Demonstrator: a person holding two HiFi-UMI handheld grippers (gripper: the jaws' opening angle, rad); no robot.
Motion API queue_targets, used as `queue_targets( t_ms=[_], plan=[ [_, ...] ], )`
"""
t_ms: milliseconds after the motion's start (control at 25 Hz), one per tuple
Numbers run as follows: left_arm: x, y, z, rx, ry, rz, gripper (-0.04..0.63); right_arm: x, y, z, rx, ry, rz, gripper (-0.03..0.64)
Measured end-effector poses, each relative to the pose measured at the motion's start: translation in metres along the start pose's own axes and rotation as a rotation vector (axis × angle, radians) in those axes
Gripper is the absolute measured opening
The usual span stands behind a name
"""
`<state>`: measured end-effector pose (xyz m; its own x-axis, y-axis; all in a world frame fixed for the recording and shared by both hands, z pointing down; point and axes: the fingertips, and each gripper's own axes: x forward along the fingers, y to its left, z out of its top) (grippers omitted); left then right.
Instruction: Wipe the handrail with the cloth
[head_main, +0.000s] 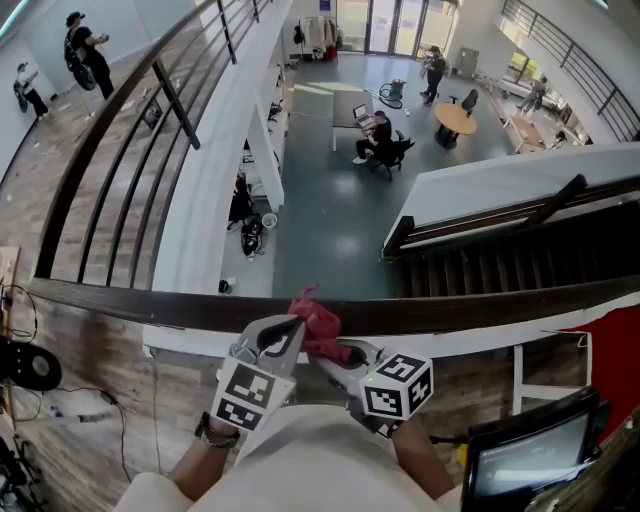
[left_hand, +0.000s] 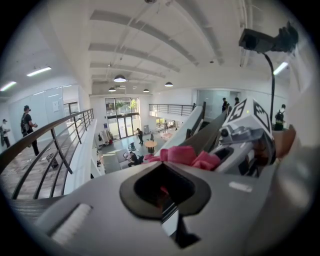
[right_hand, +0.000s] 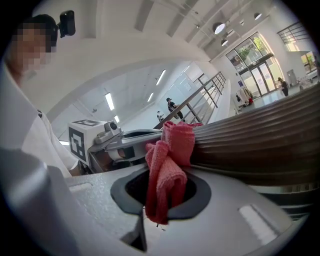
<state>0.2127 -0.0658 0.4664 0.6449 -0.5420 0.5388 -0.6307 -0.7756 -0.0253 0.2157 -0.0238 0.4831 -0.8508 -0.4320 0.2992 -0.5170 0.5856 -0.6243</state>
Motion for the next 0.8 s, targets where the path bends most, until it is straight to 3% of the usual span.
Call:
queue_targets(
  t_ms=[400,800],
  plan=[
    [0.015,-0.017,0.010,0.056,-0.005,-0.067,0.003,-0.018,-0.011,0.001,0.019,-0.043,-0.060,0.061],
    [0.019,-0.023,0.014,0.071,0.005,-0.076,0.003,-0.024,-0.014,0.002,0.024,-0.036,-0.084,0.061]
  ],
)
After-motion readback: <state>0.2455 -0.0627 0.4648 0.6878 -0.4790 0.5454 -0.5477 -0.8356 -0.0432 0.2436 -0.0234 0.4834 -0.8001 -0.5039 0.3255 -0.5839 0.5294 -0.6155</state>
